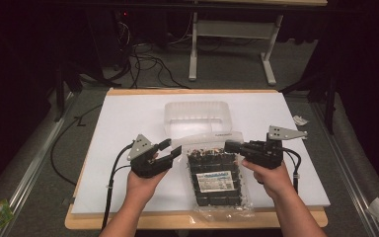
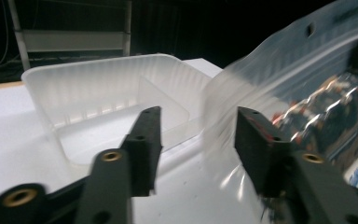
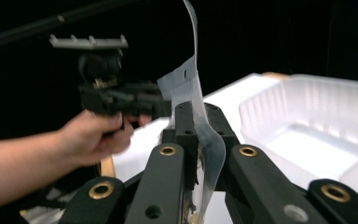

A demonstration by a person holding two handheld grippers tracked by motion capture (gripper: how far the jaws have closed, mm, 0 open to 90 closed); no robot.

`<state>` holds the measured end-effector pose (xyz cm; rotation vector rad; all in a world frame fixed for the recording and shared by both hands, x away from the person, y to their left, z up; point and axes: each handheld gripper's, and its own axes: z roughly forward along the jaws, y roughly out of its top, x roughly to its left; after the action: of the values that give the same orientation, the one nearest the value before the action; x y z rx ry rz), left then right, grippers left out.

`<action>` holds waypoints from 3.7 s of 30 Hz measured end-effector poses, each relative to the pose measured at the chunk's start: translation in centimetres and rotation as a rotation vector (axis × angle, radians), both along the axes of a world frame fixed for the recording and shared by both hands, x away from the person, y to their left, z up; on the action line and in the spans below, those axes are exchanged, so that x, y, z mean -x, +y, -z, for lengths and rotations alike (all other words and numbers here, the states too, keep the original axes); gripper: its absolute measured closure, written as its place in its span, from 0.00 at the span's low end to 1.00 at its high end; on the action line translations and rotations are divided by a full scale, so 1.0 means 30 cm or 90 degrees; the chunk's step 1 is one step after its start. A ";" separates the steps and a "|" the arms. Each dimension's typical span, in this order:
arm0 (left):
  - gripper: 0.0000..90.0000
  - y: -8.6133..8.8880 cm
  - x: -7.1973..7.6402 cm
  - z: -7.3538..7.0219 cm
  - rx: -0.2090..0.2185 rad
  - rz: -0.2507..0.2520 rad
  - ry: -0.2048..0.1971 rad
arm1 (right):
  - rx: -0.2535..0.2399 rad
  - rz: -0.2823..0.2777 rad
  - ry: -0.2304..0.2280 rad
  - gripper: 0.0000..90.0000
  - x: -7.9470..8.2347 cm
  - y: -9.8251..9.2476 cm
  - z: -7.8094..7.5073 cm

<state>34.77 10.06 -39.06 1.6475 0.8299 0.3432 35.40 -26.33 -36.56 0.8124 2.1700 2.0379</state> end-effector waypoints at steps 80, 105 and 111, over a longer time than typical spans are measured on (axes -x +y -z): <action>0.49 0.101 0.042 0.154 -0.132 -0.028 0.015 | 0.129 0.274 -0.062 0.84 0.156 -0.227 0.023; 0.35 0.117 0.043 0.153 -0.174 -0.032 -0.003 | 0.057 0.280 -0.091 0.87 0.202 -0.244 -0.058; 0.28 0.143 0.038 0.154 -0.199 -0.024 0.019 | 0.041 0.284 -0.106 0.88 0.220 -0.248 -0.082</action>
<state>33.63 14.34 -43.69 1.9321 0.8628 0.4948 28.81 -33.77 -34.09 0.9733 1.7624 1.7362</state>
